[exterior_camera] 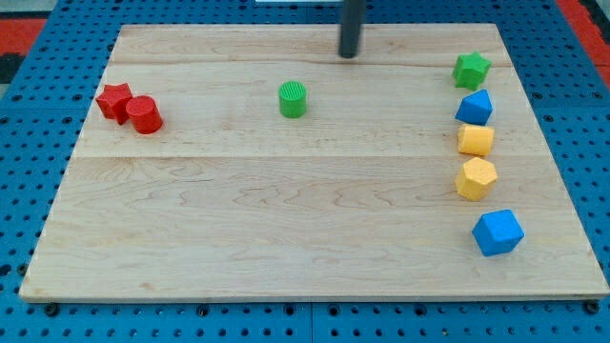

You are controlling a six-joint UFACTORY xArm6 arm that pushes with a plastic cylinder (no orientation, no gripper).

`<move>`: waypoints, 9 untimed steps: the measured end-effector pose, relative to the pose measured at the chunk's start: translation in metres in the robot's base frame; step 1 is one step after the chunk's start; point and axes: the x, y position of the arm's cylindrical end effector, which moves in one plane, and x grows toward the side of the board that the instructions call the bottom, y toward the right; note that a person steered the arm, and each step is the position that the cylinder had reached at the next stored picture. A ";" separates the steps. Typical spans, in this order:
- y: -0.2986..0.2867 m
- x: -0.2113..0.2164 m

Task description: Push the green blocks to the top of the blue triangle

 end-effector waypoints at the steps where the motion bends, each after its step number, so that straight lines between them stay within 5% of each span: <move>1: -0.092 0.025; 3: -0.125 0.131; 5: 0.005 0.079; 6: 0.023 0.039; 9: 0.042 0.010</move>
